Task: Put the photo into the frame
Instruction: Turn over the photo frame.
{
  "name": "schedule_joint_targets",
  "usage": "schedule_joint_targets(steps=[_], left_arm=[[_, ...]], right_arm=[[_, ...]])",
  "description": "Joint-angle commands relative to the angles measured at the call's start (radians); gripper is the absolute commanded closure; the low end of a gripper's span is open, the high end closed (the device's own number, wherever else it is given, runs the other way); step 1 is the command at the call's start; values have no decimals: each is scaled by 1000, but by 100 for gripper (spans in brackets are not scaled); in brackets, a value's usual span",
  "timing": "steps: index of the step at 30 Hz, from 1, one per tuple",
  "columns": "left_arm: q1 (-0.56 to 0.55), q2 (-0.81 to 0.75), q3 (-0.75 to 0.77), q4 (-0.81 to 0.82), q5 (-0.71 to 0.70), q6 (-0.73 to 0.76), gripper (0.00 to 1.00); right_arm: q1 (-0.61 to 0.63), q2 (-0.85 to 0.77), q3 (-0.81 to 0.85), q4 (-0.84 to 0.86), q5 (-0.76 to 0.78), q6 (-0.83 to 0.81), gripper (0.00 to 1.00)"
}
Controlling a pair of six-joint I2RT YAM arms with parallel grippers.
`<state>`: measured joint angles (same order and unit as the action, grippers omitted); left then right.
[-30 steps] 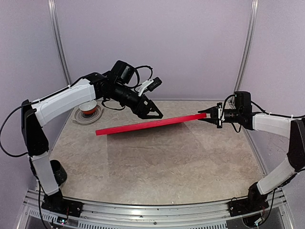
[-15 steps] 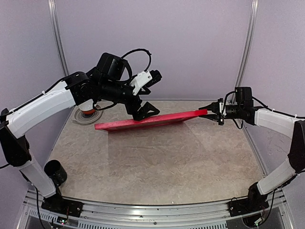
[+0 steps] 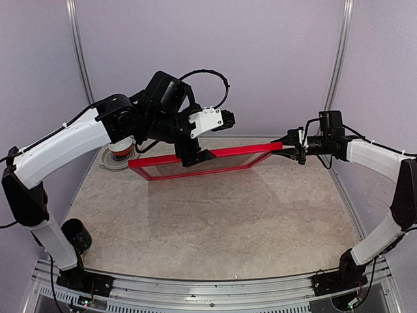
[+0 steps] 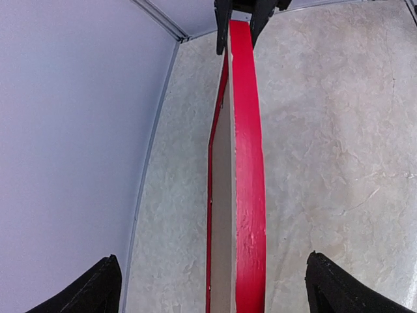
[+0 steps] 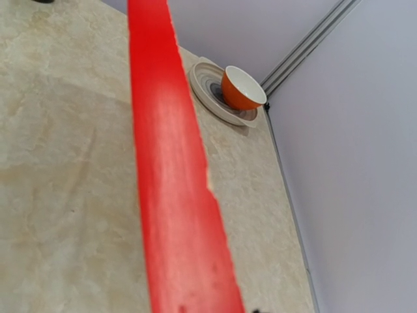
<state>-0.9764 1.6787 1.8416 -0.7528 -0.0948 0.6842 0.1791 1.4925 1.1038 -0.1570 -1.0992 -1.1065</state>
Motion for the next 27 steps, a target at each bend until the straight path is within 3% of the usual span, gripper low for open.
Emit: schedule_joint_targets(steps=[1,11,16,23,27], left_arm=[[-13,60,25,-89,-46,59,6],[-61,100,-27,-77,-195,57,28],[-68,111,-48,-54,-240,59,52],[-67,121,-76,-12,-297,69,55],[-60,128,-83,1,-307,71,63]], right_arm=[[-7,-15,14,-67,-101,66,95],[-9,-11,5,-32,-104,99,94],[-9,-8,4,-36,-104,99,93],[-9,-15,2,-34,-114,97,93],[-10,-18,-1,-34,-113,96,93]])
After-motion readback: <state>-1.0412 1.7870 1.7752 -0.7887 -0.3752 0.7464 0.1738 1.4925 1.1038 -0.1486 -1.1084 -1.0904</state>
